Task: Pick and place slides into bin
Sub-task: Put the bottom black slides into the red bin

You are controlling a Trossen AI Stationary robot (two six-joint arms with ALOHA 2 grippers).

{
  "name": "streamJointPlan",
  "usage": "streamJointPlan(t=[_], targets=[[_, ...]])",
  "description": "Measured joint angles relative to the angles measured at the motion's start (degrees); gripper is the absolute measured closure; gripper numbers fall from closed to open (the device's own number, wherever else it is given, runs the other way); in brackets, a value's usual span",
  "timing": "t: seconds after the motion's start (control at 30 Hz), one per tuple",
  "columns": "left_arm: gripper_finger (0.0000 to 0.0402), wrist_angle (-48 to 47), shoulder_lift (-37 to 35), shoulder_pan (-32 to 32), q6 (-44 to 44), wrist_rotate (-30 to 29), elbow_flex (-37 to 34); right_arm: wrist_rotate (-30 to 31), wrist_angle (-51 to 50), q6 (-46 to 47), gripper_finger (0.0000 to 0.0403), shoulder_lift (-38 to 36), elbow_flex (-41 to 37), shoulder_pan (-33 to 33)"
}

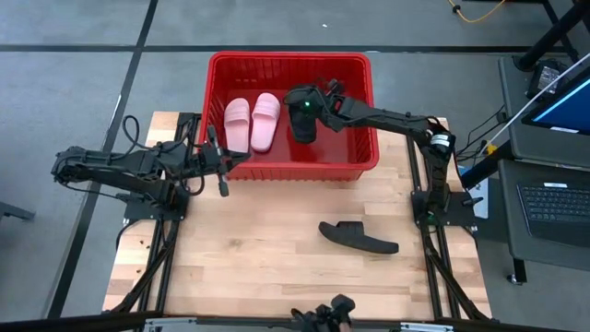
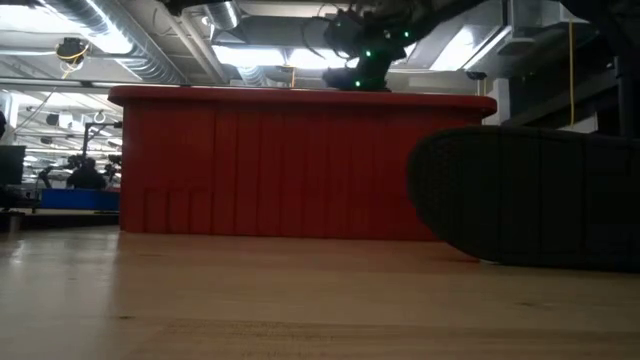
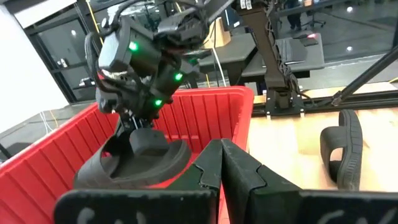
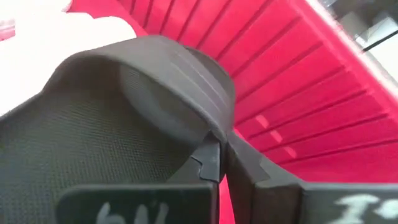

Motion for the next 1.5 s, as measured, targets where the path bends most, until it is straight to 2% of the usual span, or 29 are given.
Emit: streamJointPlan(t=[0.23,0.37,0.73,0.97,1.23,1.37,1.5], targets=[[0.04,0.0,0.0,0.0,0.1,-0.1,0.0,-3.7,8.2,0.1,0.039,0.0,-4.5,-2.0],[0.0399,0.0,0.0,0.0,0.1,-0.1,0.0,-10.8,9.7,1.2,0.039,0.0,-4.8,-3.8],[0.04,0.0,0.0,0.0,0.1,-0.2,0.0,-13.8,10.6,1.2,0.039,1.0,-4.0,-5.8],[0.04,0.0,0.0,0.0,0.6,-0.2,0.0,-15.5,5.6,-1.4,0.039,1.0,1.1,-6.0],[0.04,0.0,0.0,0.0,0.6,-0.2,0.0,-16.6,-5.7,-1.8,0.039,5.0,13.3,-7.8],[0.0399,0.0,0.0,0.0,0.6,-0.2,0.0,-15.7,-11.9,-1.0,0.039,7.9,17.9,-8.0],[0.04,0.0,0.0,0.0,0.2,-0.2,0.0,-13.1,-13.1,0.1,0.039,9.3,18.1,-8.0]])
